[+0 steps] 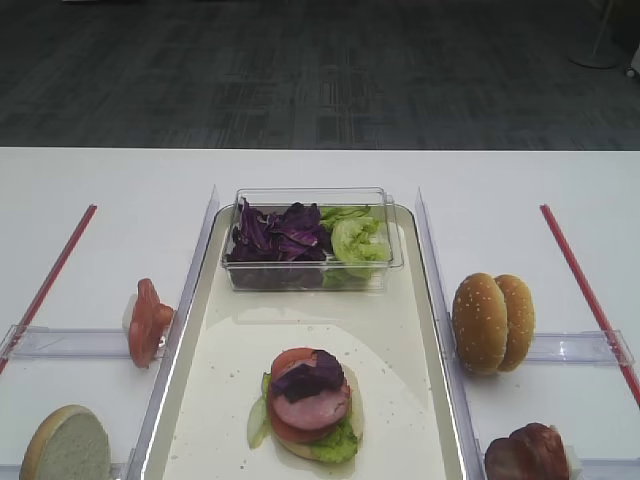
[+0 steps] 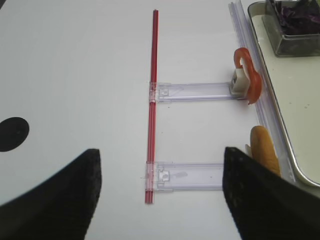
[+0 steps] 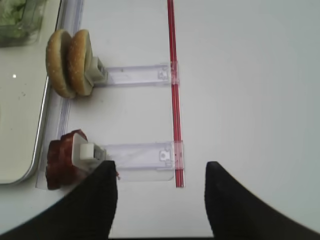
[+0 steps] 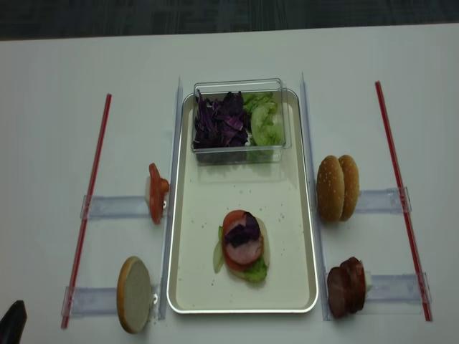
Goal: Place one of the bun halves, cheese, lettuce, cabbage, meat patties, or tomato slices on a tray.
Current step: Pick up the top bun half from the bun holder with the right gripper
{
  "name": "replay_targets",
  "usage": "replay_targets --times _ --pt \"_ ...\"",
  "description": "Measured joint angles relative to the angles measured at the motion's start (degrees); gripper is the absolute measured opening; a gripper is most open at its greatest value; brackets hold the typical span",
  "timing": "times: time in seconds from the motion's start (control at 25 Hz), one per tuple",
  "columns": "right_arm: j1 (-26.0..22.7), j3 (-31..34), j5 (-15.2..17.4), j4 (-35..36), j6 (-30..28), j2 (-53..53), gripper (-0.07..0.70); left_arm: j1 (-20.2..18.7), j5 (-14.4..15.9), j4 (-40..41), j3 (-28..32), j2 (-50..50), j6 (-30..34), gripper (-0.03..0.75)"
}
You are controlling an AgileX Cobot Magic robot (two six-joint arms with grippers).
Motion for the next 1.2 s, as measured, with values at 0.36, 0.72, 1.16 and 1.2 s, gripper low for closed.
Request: replay_targets --times 0.36,0.72,1.16,1.2 --pt "1.1 -0.4 1.9 0.3 0.5 9.7 0.426 0.0 0.0 0.0 0.0 0.0 0.0 0.472" --pt "1.2 -1.8 3.4 1.9 0.5 16.8 0.426 0.0 0.0 0.0 0.0 0.0 0.0 0.472" --pt "1.2 -9.6 4.0 2.5 -0.2 28.8 0.426 0.0 0.0 0.0 0.0 0.0 0.0 0.472" --pt "1.2 -9.9 4.0 2.5 -0.5 30.0 0.426 0.0 0.0 0.0 0.0 0.0 0.0 0.472"
